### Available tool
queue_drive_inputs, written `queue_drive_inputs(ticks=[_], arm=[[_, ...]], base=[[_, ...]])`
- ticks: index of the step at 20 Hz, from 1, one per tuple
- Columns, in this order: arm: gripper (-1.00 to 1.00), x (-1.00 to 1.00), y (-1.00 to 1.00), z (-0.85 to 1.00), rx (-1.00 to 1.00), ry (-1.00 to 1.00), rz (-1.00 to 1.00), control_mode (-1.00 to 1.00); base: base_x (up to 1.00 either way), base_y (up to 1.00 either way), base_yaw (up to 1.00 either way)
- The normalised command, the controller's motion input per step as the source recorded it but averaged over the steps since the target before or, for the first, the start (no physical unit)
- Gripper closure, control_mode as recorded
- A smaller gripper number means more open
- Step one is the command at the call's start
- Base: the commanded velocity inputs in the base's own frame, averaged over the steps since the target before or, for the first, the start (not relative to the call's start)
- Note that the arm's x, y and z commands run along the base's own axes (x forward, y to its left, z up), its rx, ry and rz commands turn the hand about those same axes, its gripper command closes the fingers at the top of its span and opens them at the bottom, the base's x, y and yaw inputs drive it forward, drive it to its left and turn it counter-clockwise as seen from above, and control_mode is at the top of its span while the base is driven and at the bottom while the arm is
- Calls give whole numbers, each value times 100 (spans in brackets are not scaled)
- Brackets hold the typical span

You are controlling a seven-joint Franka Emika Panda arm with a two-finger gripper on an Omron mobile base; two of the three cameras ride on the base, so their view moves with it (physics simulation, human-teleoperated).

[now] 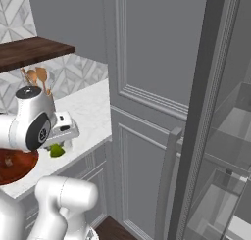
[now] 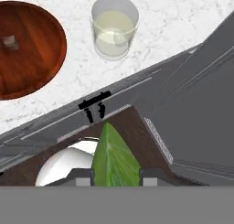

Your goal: Grab a lemon wedge from the fridge and one ice cube from the ice bowl, and put them in the glass of lemonade.

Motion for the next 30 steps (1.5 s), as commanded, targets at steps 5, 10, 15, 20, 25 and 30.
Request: queue_drive_inputs(ticks=[5,10,15,20,25,30], arm=[[100,63,13,-10,-16,0,49,-100],[100,57,44,-5,-9,0,22,-100],[100,53,36,0,0,3,3,-100],[100,51,27,-23,0,1,0,-100],[100,53,32,-23,0,1,0,-100],[100,55,32,-30,-1,2,0,-100]], base=[[0,0,0],[0,0,0],[0,0,0],[0,0,0],[0,0,0],[0,0,0]])
